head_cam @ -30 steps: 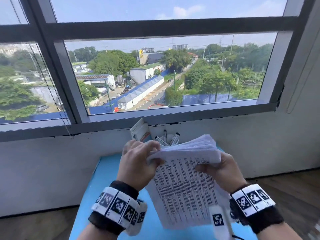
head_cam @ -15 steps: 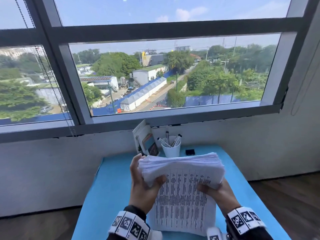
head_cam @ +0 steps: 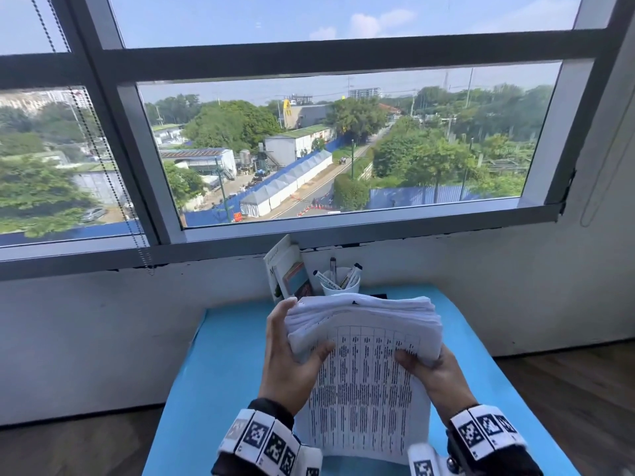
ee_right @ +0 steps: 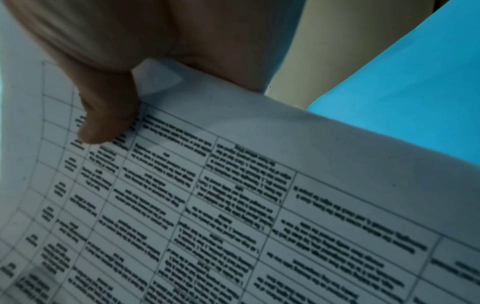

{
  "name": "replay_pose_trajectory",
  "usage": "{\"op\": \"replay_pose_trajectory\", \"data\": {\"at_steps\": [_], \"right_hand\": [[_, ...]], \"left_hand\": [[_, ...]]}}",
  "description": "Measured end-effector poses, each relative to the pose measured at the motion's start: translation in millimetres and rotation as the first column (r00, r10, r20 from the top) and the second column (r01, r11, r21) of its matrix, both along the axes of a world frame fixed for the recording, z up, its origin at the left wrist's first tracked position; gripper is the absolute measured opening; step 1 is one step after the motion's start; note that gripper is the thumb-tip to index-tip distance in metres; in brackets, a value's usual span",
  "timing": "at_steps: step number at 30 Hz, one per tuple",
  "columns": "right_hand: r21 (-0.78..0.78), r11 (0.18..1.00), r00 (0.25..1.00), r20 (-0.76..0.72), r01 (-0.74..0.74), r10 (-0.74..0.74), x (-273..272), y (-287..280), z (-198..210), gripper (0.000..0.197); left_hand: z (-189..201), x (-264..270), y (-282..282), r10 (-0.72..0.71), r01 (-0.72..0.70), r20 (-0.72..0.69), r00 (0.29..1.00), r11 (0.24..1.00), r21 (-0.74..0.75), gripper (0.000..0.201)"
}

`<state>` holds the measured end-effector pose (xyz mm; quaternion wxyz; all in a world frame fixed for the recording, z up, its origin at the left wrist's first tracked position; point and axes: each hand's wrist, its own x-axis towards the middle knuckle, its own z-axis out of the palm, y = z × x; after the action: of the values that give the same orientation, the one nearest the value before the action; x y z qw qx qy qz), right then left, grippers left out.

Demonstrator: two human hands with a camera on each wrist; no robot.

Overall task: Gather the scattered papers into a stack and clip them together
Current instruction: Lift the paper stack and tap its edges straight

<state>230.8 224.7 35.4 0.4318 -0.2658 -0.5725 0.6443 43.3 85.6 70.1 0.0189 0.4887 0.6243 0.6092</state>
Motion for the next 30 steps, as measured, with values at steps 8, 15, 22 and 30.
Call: {"op": "replay_pose_trajectory", "data": {"at_steps": [8,15,22,30], "right_hand": [[0.001,1.0,1.0,-0.02,-0.017,0.017,1.5,-0.5,-1.9,0.088],[-0.026,0.999,0.999,-0.025,-0.046,0.045,4.2,1.2,-3.8,0.095],[-0.012,0.998,0.998,-0.017,-0.067,0.067,8.0,1.8,-4.4,0.092],[-0.017,0.996,0.996,-0.007,-0.09,0.09,5.7,0.4,-2.4,0.093]], "left_hand": [[0.6,2.7,-4.3,0.048,-0.052,0.098,0.994,0.998,0.041,0.051],[2.1,3.0,-7.9,0.019,-0.028,0.285,0.958,0.999,0.029,0.053],[6.0,0.4,-12.4,-0.069,0.057,0.447,0.892,0.998,0.041,0.058],[-8.9,0.3,-11.4,-0.162,0.142,0.559,0.813,0.987,0.079,0.044]]}}
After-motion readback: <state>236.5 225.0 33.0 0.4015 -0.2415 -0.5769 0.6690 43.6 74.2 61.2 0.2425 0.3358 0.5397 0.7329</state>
